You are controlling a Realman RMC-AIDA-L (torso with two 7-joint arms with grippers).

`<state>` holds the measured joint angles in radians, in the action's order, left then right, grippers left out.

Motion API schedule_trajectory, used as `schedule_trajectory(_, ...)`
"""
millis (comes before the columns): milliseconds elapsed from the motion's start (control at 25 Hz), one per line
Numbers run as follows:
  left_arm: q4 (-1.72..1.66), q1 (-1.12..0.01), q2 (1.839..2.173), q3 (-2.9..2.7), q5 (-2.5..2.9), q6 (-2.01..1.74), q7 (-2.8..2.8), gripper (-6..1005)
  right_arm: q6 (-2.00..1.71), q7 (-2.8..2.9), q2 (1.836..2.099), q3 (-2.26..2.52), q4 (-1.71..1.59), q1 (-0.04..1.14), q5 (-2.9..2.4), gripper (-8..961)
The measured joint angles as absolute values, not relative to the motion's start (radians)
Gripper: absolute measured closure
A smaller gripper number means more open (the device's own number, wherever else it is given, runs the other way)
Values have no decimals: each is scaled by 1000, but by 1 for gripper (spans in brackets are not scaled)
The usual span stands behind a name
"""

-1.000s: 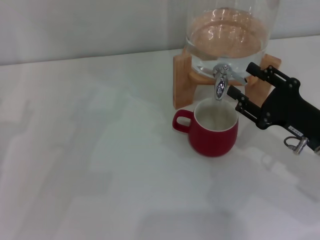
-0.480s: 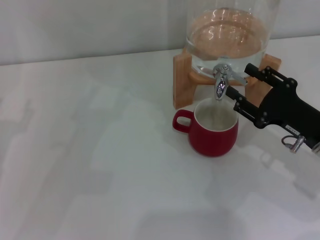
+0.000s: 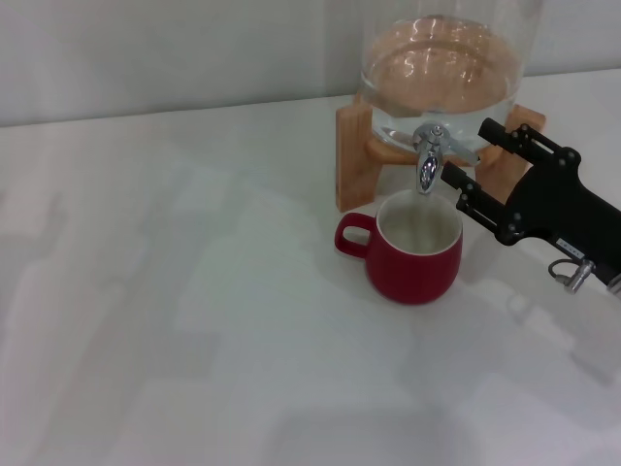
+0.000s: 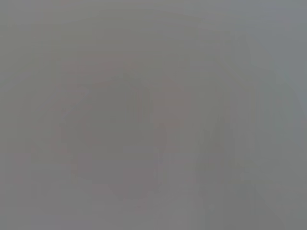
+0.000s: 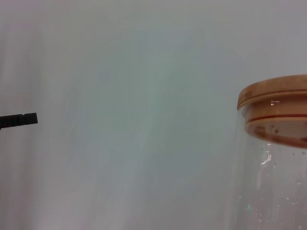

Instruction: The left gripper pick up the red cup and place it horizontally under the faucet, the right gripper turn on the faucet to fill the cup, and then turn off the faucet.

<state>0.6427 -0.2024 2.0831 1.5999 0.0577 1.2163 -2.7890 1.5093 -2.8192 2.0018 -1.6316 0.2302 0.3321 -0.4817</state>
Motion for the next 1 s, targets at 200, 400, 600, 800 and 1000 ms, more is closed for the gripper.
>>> schedule_trajectory(200,637,-203,2083,1600,58,1216,-2789,251,1509,-2819,2002,-1632,230,330,-482,336)
schedule_trajectory(400,632,-206,2083,1600,58,1216,-2789,251,1509,-2819,2002,-1632,230,329,-480,336)
schedule_trajectory(600,632,-207,2083,1600,58,1216,-2789,251,1509,-2819,2002,-1632,230,330,-480,336)
schedule_trajectory(800,632,-208,2083,1600,58,1216,-2790,251,1509,-2819,2002,-1632,230,331,-480,336)
schedule_trajectory(1000,632,-209,2083,1600,58,1216,-2790,251,1508,-2819,2002,-1638,230,333,-480,336)
